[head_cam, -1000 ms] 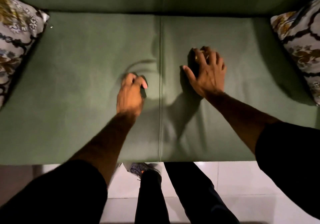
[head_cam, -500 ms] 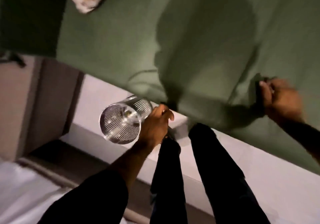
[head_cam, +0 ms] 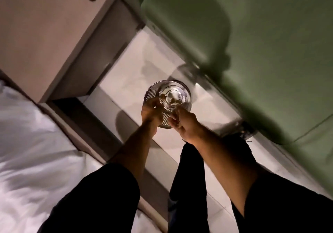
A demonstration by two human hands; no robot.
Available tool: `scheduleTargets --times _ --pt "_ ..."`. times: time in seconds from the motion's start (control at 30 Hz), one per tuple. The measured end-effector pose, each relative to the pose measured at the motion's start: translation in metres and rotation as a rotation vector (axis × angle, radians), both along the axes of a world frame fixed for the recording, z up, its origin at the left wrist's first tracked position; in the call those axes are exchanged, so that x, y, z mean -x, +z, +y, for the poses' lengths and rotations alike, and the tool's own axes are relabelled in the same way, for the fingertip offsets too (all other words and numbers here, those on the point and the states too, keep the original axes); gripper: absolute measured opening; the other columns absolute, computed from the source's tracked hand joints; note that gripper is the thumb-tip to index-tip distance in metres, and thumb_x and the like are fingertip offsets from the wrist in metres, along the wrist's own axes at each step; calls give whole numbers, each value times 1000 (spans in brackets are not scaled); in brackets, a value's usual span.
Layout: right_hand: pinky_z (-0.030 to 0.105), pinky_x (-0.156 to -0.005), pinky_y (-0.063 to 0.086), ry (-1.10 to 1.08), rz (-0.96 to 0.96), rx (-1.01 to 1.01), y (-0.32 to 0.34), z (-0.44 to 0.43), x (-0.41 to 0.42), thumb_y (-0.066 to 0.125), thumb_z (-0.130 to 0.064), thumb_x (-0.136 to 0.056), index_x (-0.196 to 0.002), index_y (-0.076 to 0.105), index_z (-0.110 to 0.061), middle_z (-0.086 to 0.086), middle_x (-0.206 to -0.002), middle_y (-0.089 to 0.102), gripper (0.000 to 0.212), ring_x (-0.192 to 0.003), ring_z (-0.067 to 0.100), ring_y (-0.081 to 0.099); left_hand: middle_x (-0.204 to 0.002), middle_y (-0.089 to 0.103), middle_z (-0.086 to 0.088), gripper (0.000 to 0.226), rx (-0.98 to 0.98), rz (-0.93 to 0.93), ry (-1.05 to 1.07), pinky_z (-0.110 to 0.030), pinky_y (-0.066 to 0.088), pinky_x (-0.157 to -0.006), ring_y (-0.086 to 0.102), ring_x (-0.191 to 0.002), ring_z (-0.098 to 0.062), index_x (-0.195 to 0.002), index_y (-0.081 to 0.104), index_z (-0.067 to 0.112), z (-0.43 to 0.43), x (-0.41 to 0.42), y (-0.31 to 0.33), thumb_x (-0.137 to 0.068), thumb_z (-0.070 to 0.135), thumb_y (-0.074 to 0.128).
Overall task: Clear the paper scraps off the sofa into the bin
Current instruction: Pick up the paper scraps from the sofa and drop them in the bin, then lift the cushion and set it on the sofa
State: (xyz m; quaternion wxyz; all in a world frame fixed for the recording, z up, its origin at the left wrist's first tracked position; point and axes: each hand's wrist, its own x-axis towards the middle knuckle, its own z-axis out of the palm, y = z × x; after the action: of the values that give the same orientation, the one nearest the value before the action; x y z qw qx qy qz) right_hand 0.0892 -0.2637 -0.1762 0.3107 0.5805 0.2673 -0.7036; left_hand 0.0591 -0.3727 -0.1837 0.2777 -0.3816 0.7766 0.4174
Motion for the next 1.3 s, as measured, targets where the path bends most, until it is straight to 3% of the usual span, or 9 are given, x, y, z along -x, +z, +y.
scheduleTargets --times 0.13,0.3,0.43,0.5,0.6,0.8,0.97,1.1,1.3 --pt "39 -92 62 -114 -36 -2 -20 -6 3 71 -25 -96 -122 63 -6 10 -101 73 33 -97 17 71 -107 70 -2 35 -117 -58 185 -19 48 -63 63 -92 -18 -113 69 19 -14 1 -13 -90 -4 57" --pt "32 -78 64 -158 -84 -10 -3 4 -3 62 -6 -101 -142 52 2 22 -141 61 44 -131 32 59 -133 67 -11 36 99 -219 127 -23 45 -92 62 -122 -28 -128 65 6 -38 -33 -12 -96 0 50" --pt "34 -90 59 -222 -68 1 20 32 -2 52 6 -102 -124 61 12 27 -136 64 25 -125 32 64 -133 65 -15 47 41 -220 68 -35 54 -95 65 -115 -35 -126 65 9 -38 -61 16 -89 -14 45" --pt "27 -73 65 -138 27 -48 37 58 8 50 6 -102 -116 62 3 22 -118 70 18 -97 27 74 -128 68 -12 49 57 -189 -51 -28 57 -90 69 -102 -29 -119 68 16 -32 -71 32 -86 -14 47" --pt "19 -52 58 37 269 -283 64 118 48 53 12 -98 -133 54 -4 12 -97 67 38 -58 10 72 -116 72 -9 53 8 55 -194 -44 53 -99 70 -107 -31 -98 66 36 -5 -56 46 -86 -14 55" --pt "25 -71 56 -128 712 -775 122 304 206 75 2 -78 -129 54 -18 3 -117 54 59 -85 11 55 -113 71 16 46 -103 633 -252 -36 59 -88 70 -101 -3 -114 63 47 106 115 107 -88 9 68" --pt "38 -115 44 269 764 -1006 151 420 334 89 7 -68 -162 21 -14 8 -161 37 118 -142 25 44 -159 36 1 100 -324 783 -320 -46 38 -119 42 -143 -16 -155 22 22 217 292 158 -78 20 85" --pt "33 -111 48 557 980 -906 149 435 368 95 5 -58 -157 27 -10 1 -142 59 121 -132 17 58 -155 45 3 102 -390 876 -298 -21 42 -112 54 -129 4 -156 12 21 260 361 172 -82 27 82" --pt "43 -104 55 207 1017 -923 125 454 286 100 -22 -52 -135 34 -26 -6 -129 66 105 -119 13 67 -143 55 23 89 -408 813 -526 -34 43 -113 55 -129 5 -149 27 37 286 356 172 -80 29 83"
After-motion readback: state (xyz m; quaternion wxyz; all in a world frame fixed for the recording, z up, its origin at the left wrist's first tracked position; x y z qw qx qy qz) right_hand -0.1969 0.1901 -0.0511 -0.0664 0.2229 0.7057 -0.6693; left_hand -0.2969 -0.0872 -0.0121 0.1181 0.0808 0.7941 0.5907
